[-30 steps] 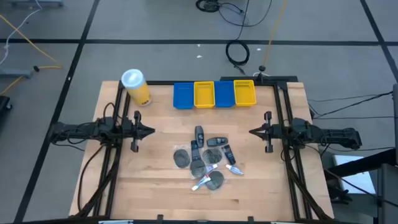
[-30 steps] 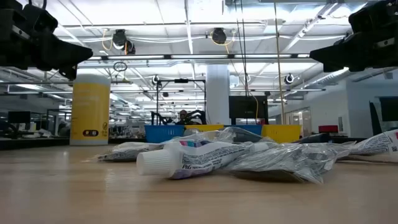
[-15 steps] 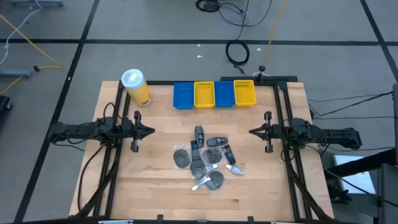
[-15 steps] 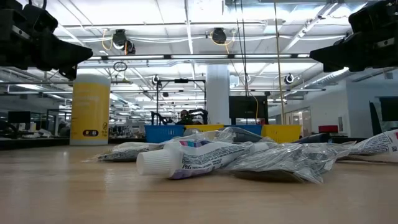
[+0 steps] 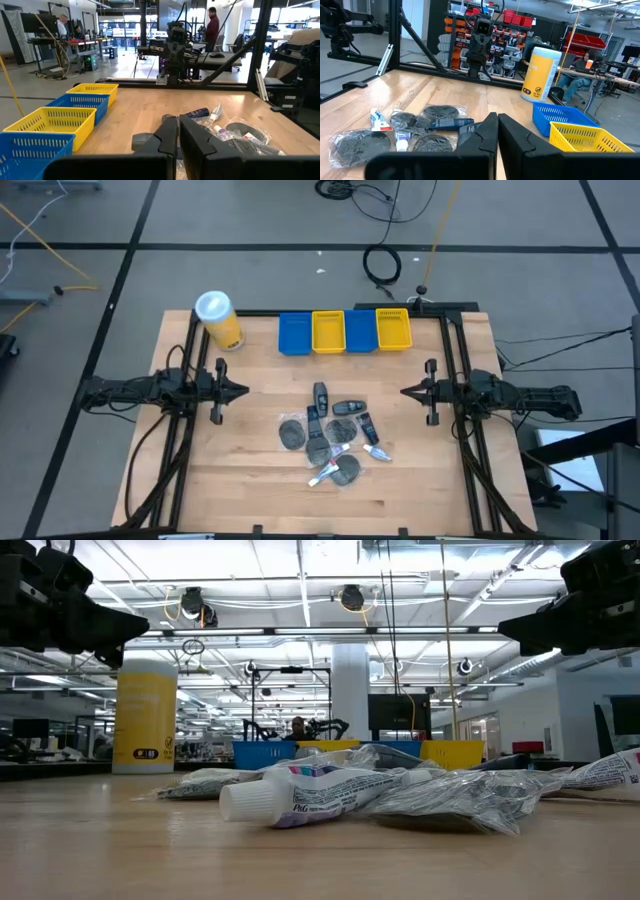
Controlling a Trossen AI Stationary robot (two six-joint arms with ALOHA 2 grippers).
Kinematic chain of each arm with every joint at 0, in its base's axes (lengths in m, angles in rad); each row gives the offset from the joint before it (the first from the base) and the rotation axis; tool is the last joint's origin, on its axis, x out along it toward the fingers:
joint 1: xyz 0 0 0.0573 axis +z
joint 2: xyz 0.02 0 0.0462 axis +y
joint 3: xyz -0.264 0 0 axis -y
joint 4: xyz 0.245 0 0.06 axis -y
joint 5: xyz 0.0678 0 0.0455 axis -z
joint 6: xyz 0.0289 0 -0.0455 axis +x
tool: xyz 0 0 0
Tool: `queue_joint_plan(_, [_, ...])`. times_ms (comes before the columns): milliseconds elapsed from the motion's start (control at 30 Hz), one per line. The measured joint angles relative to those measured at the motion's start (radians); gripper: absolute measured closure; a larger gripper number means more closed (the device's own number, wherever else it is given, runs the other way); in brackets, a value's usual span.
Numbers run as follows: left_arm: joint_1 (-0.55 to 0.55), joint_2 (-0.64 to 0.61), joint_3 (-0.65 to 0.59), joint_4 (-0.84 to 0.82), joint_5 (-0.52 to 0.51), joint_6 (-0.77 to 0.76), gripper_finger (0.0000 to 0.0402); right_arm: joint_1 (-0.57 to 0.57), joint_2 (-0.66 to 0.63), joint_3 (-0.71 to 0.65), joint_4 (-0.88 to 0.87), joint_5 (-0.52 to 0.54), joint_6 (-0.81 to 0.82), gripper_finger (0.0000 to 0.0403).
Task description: Pick & Place Travel size toiletries
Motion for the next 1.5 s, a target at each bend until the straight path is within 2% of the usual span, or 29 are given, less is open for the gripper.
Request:
queue_joint_plan(500, [0.000, 0.000, 0.000, 0.000, 0.000, 0.000, 0.0382, 0.000, 0.000, 0.000, 0.040, 0.000, 0.005, 0.0399])
queue_joint_plan(567, [0.000, 0.000, 0.000, 0.000, 0.000, 0.000, 0.0382, 0.000, 0.000, 0.000, 0.098, -0.016, 0.092, 0.0399])
queue_joint_plan(700, [0.000, 0.000, 0.000, 0.000, 0.000, 0.000, 0.0382, 0.001, 0.001, 0.000, 0.210, -0.030, 0.380, 0.0399])
queue_joint_plan(767, [0.000, 0.000, 0.000, 0.000, 0.000, 0.000, 0.0382, 0.001, 0.006, 0.000, 0.245, -0.036, 0.421, 0.0399])
queue_joint_plan(867, [0.000, 0.000, 0.000, 0.000, 0.000, 0.000, 0.0382, 0.000, 0.021, 0.000, 0.323, -0.113, 0.411, 0.0399])
queue_joint_plan(933, [0.000, 0.000, 0.000, 0.000, 0.000, 0.000, 0.0382, 0.001, 0.049, 0.000, 0.400, -0.207, 0.349, 0.0399])
queue_joint_plan(1000, [0.000, 0.000, 0.000, 0.000, 0.000, 0.000, 0.0382, 0.001, 0.099, 0.000, 0.482, -0.288, 0.292, 0.0399])
queue_joint_plan(1067, [0.000, 0.000, 0.000, 0.000, 0.000, 0.000, 0.0382, 0.001, 0.169, 0.001, 0.551, -0.312, 0.282, 0.0399])
queue_joint_plan(1167, [0.000, 0.000, 0.000, 0.000, 0.000, 0.000, 0.0382, 0.000, 0.316, 0.015, 0.611, -0.280, 0.236, 0.0399])
queue_joint_plan(1367, [0.000, 0.000, 0.000, 0.000, 0.000, 0.000, 0.0382, 0.001, 0.691, 0.117, 0.631, -0.196, 0.093, 0.0397])
queue_joint_plan(1500, [0.000, 0.000, 0.000, 0.001, 0.000, 0.000, 0.0382, 0.000, 0.921, 0.215, 0.657, -0.154, 0.007, 0.0373])
